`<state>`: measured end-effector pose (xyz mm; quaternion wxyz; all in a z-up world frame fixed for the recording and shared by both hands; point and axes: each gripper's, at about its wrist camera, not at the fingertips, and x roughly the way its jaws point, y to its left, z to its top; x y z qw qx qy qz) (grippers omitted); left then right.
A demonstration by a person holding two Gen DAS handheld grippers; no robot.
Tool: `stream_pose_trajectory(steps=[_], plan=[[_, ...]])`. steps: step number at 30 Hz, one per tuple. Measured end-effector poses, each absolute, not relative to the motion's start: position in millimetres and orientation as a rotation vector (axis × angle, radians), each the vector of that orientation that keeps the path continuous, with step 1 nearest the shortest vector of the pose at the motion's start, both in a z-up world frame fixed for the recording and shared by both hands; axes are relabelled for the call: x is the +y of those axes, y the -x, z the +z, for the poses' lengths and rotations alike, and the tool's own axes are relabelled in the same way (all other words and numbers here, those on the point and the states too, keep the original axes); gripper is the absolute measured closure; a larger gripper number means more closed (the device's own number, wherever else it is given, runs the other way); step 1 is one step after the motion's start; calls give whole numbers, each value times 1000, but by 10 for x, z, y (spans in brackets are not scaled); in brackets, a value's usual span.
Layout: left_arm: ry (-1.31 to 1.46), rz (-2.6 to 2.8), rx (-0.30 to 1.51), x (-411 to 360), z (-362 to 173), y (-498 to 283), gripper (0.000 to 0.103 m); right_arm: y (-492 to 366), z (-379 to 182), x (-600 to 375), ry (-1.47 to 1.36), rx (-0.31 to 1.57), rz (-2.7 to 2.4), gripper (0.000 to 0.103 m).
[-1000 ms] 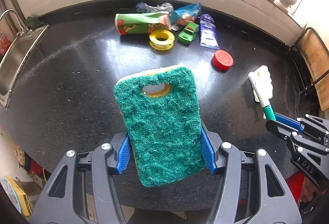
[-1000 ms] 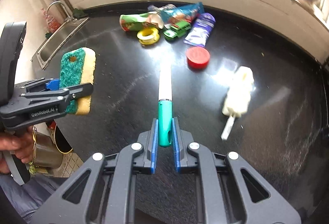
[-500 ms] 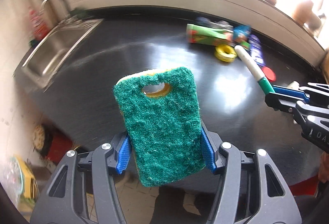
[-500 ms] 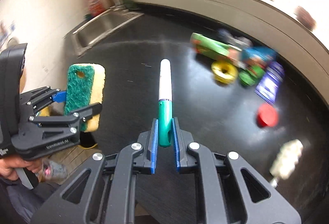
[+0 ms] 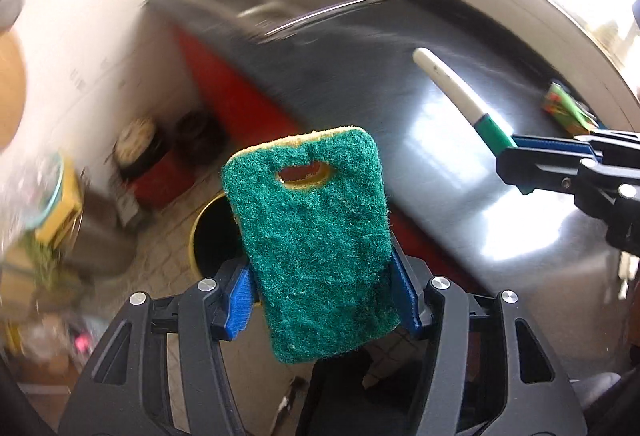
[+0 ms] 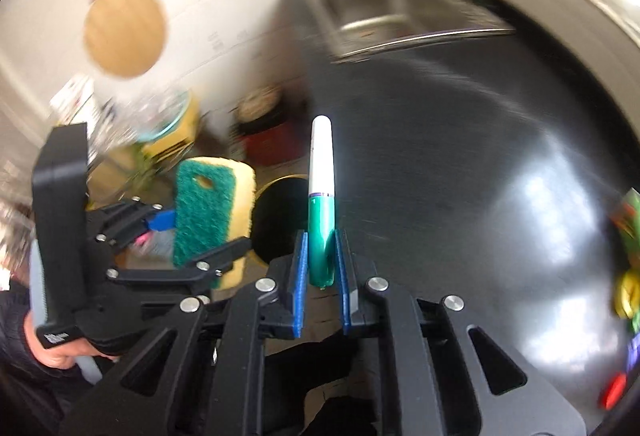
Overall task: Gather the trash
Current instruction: 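Carry sponge and marker to the bin and open both tools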
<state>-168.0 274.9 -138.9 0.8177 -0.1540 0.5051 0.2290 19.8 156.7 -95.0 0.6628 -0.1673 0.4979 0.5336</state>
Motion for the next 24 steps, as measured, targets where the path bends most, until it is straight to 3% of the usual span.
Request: stream_pose_trajectory(steps=[8, 21, 22, 23, 24], plan=[[495, 572, 1038, 3363, -1847, 2143, 46, 85, -1471, 2583, 490, 1281, 1331, 89], [561, 569, 1062, 3959, -2503, 2033, 45, 76, -2159, 3526, 598, 1425, 1298, 89], [569, 565, 1062, 3996, -2532, 2035, 40, 80, -2175, 3583, 604, 1426, 1301, 89], [583, 559, 1060, 4027, -2557, 2043, 25, 69, -2190, 3628, 610, 1428, 1299, 87], [585, 569, 1061, 4050, -2571, 2051, 17, 77, -2219, 3693, 615, 1438, 1299, 75]])
